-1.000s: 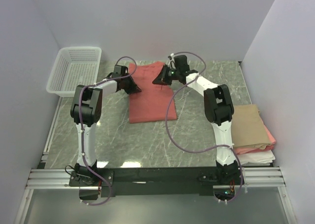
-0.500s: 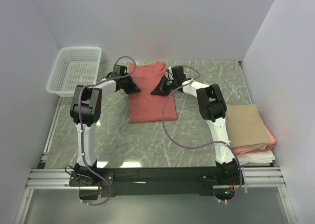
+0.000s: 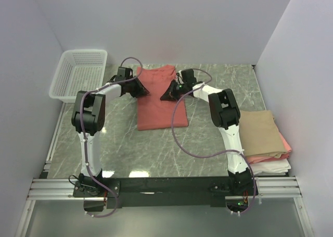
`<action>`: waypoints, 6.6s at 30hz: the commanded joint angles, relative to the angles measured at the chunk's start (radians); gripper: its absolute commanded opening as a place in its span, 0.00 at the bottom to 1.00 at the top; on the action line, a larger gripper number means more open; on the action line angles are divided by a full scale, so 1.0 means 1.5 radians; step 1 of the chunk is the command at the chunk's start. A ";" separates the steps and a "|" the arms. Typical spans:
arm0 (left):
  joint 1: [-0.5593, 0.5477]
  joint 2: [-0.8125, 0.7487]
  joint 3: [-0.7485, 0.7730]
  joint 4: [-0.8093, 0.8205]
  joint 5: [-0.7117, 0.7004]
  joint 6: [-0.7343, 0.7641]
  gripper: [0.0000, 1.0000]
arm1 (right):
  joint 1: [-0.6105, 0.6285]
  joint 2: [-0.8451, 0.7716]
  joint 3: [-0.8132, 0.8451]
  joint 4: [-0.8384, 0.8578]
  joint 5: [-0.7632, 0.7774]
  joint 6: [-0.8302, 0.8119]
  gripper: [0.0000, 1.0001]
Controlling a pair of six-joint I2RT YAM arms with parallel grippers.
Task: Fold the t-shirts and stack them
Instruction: Fold the tshirt
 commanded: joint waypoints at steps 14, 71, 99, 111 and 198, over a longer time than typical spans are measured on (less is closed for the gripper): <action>-0.015 -0.281 -0.182 0.039 -0.075 -0.006 0.31 | -0.034 -0.249 -0.041 -0.120 0.129 -0.106 0.25; -0.042 -0.440 -0.671 0.220 -0.099 -0.116 0.42 | -0.066 -0.516 -0.711 0.128 0.175 -0.036 0.40; -0.103 -0.597 -0.746 0.104 -0.146 -0.143 0.01 | -0.032 -0.621 -0.826 0.162 0.177 -0.013 0.00; -0.184 -0.968 -0.837 -0.092 -0.180 -0.203 0.01 | 0.047 -0.968 -1.017 0.094 0.236 0.045 0.00; 0.006 -0.248 -0.148 0.042 -0.054 -0.055 0.01 | 0.009 -0.328 -0.163 -0.119 0.216 -0.098 0.43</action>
